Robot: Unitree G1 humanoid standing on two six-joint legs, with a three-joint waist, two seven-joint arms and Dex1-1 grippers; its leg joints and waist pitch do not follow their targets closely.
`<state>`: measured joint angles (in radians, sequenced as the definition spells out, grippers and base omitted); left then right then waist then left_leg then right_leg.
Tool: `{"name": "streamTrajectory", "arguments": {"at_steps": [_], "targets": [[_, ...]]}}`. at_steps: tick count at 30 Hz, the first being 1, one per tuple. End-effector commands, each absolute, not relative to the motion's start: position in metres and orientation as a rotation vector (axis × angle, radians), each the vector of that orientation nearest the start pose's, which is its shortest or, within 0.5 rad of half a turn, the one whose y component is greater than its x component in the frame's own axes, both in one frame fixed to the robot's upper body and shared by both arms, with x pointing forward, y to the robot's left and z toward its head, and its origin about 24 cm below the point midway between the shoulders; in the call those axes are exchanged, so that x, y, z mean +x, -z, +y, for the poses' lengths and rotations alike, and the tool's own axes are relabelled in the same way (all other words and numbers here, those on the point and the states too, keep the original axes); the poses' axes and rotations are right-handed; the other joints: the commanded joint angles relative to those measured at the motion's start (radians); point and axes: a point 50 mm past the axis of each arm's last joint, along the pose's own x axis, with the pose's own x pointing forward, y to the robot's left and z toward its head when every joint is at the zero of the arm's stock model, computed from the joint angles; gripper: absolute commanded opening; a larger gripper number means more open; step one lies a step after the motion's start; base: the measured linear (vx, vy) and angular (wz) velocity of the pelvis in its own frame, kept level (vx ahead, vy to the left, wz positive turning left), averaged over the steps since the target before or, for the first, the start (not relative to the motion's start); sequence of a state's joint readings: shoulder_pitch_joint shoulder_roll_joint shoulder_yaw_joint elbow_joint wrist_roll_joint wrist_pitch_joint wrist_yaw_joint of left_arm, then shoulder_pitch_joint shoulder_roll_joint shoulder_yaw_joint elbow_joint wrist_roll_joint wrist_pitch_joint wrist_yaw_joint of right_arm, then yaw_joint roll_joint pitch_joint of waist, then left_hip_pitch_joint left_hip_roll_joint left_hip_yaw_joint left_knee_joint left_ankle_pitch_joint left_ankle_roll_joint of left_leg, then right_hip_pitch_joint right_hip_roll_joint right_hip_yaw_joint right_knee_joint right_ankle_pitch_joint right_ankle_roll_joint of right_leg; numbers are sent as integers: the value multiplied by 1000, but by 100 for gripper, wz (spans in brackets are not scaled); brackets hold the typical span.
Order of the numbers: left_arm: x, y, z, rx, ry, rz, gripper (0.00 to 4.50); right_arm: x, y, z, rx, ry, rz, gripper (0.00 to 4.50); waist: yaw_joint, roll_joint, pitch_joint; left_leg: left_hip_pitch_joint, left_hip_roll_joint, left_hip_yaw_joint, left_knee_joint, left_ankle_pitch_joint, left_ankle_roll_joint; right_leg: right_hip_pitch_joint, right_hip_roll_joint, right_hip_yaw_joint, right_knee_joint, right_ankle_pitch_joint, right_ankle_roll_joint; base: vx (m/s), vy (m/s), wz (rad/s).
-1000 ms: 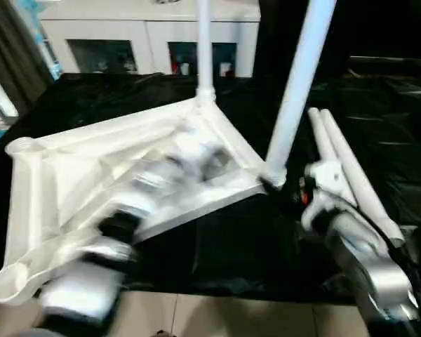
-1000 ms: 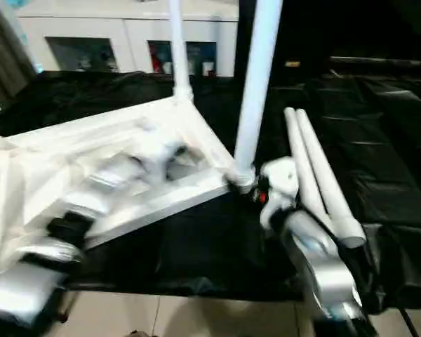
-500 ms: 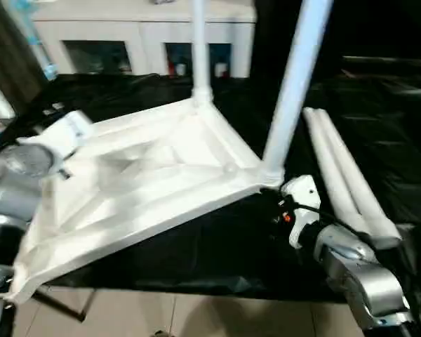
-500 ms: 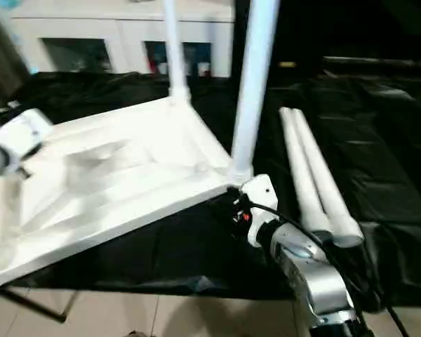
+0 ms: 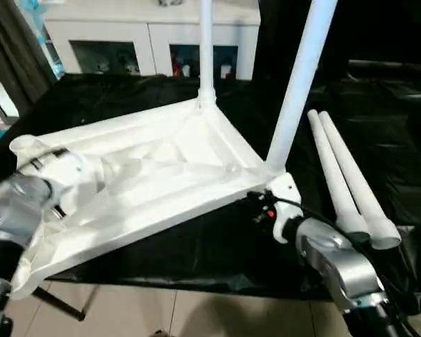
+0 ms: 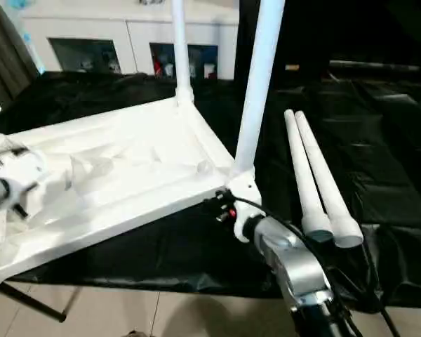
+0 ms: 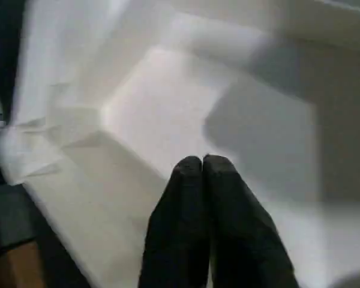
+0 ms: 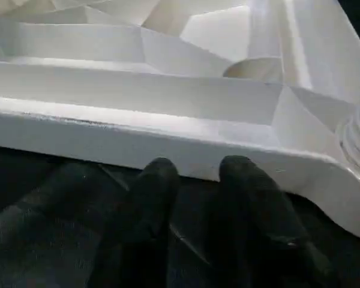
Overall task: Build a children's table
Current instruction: Rotate leg to tighten, then rotate table base
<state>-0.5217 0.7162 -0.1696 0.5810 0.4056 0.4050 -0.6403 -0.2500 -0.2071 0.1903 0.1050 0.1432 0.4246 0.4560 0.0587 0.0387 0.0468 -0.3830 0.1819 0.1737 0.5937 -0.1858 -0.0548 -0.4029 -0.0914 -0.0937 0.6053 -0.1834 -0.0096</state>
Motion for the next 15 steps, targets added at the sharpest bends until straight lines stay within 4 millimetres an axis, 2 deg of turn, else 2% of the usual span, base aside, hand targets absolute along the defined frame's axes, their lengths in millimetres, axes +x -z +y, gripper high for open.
{"name": "streamTrajectory", "arguments": {"at_steps": [1, 10, 11, 13, 14, 15], "targets": [[320, -71, 305, 905, 277, 780, 0, 287, -36, -111, -84, -648, 357, 103, 0, 8, -67, 17, 42, -19, -72, -181, 12, 51, -62, 58, -58, -92, -220, 0, 0, 0], [322, -65, 286, 840, 445, 748, 0, 296, -26, -101, -85, -656, 385, 24, -1, 6, -67, 18, 45, -17, -71, -178, 7, 51, -63, 59, -53, -79, -236, 0, 0, 0], [322, -65, 281, 806, 482, 736, 0, 297, -25, -101, -83, -654, 389, 14, 0, 3, -67, 18, 45, -17, -71, -179, 9, 52, -65, 59, -53, -84, -236, 0, 0, 0], [319, -67, 265, 697, 612, 701, 0, 300, -23, -99, -80, -652, 397, 2, 1, 5, -67, 19, 47, -16, -72, -179, 5, 50, -68, 60, -53, -93, -246, 0, 0, 0], [319, -68, 264, 694, 622, 699, 0, 300, -23, -98, -79, -653, 398, 2, 0, 5, -67, 20, 47, -16, -71, -181, 3, 49, -65, 60, -52, -90, -249, 0, 0, 0], [317, -70, 258, 679, 679, 684, 0, 300, -22, -98, -72, -656, 400, 2, 2, 1, -66, 20, 47, -15, -71, -183, 5, 50, -66, 60, -51, -92, -251, 0, 0, 0]]}}
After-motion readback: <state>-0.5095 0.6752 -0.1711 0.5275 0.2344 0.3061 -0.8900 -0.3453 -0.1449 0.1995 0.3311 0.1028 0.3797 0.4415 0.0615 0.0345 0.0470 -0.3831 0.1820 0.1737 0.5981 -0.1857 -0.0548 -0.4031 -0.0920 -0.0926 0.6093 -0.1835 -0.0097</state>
